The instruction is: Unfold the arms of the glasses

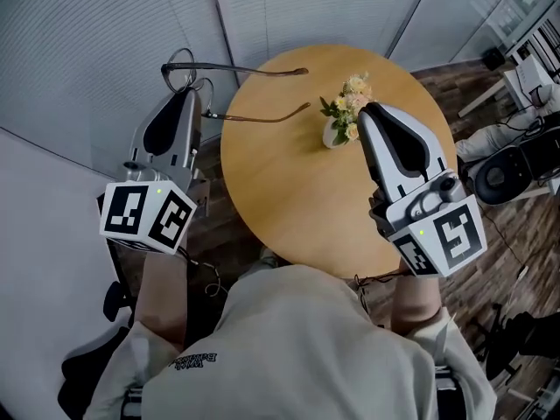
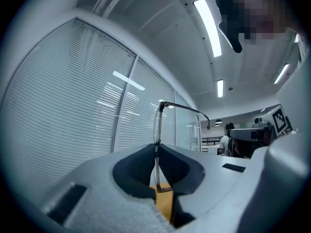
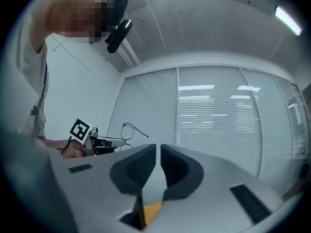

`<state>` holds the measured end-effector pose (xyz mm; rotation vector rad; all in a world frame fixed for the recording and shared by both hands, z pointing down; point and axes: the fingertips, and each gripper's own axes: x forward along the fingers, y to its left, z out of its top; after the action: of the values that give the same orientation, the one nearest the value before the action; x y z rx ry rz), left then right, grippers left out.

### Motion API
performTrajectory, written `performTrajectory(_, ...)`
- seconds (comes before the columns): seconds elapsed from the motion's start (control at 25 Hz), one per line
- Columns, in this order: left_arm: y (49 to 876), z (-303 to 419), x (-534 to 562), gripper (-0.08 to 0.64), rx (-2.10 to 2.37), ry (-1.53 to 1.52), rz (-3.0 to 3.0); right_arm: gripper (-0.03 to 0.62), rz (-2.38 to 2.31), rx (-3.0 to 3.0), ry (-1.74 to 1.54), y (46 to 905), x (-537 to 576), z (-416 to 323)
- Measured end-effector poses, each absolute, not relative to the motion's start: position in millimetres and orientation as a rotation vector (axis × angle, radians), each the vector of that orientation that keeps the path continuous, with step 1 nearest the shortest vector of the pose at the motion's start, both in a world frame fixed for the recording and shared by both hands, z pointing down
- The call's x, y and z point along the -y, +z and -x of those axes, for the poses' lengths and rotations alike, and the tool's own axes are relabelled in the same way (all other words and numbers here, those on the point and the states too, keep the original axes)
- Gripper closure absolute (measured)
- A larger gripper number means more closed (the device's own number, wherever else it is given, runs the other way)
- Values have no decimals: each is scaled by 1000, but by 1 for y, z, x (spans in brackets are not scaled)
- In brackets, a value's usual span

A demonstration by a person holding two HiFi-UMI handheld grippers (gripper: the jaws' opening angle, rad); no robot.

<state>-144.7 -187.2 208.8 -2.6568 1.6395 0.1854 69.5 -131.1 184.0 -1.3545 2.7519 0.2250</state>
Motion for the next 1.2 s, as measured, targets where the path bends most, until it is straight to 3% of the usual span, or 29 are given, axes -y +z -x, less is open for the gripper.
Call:
performTrajectory(0.52, 232, 138, 165, 522, -1597, 85, 2689, 552, 1366, -2776, 222, 195, 115, -68)
performTrajectory(1.2, 305, 145, 147, 522, -1695, -32, 2790, 552, 1332, -2969, 22, 289, 125, -40)
